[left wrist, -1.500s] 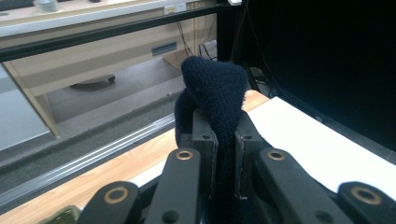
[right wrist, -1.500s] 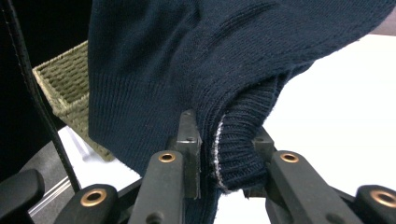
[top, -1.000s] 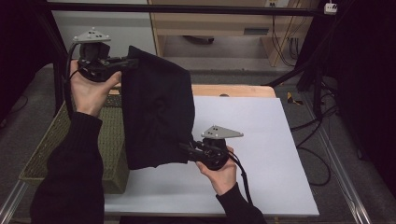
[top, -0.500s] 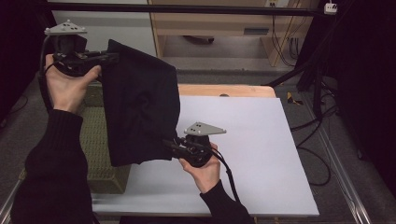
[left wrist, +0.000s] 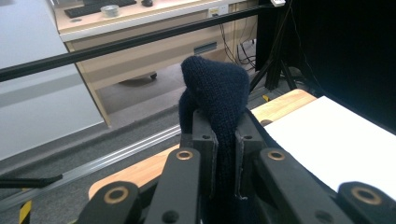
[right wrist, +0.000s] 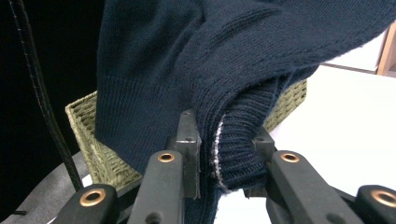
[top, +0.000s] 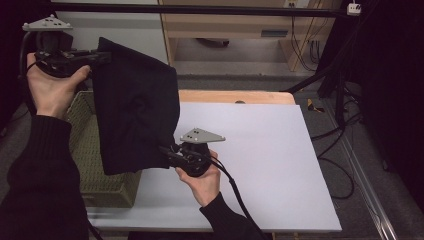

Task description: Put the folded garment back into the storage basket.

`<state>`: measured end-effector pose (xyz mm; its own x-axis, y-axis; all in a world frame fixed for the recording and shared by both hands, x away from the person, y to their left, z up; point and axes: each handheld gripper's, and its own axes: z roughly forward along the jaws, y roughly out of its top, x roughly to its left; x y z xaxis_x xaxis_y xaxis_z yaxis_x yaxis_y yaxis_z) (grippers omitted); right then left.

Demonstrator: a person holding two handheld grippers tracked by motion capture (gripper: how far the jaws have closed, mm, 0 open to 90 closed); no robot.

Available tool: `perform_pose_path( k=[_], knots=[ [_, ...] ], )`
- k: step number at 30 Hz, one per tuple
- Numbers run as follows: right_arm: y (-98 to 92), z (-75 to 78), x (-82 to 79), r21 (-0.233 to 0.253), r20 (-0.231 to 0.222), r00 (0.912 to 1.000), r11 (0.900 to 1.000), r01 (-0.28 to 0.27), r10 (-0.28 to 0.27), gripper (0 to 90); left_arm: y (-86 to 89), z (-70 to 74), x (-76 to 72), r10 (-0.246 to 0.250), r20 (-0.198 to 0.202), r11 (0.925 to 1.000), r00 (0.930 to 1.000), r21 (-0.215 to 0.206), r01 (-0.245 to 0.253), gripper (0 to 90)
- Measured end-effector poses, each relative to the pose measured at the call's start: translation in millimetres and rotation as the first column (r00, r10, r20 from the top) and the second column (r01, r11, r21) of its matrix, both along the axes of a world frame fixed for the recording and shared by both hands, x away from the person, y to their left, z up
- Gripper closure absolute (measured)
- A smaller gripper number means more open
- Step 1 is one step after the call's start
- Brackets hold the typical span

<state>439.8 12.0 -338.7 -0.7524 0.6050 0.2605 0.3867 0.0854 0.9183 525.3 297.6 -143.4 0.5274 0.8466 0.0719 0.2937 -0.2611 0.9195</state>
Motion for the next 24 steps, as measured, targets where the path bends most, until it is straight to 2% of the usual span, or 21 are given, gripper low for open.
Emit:
perform_pose_path(
  k=[8, 15, 22, 24],
  knots=[
    [22.2, -0.9, 0.9, 0.012, 0.013, 0.9999, 1.0, -0.002, 0.002, 72.9, 16.5, 4.0, 0.7, 0.014, 0.002, 0.9998, 0.9999, 0.015, -0.015, 82.4],
    [48.5, -2.3, 0.3, 0.015, 0.032, 0.9995, 1.0, -0.005, 0.005, 72.7, 38.8, 6.5, -0.8, 0.034, 0.002, 0.9992, 0.9994, 0.02, -0.034, 82.4],
    [71.6, -4.4, -1.7, 0.003, 0.048, 0.9988, 1.0, -0.01, 0.01, 72.7, 55.2, 3.6, -0.2, 0.049, -0.001, 0.9984, 0.9988, 0.029, -0.049, 82.4],
    [78.0, -5.2, -1.8, -0.004, 0.052, 0.9986, 1.0, -0.011, 0.011, 72.6, 64.4, 0.9, 0.6, 0.056, -0.005, 0.998, 0.9984, 0.03, -0.056, 82.4]
  ],
)
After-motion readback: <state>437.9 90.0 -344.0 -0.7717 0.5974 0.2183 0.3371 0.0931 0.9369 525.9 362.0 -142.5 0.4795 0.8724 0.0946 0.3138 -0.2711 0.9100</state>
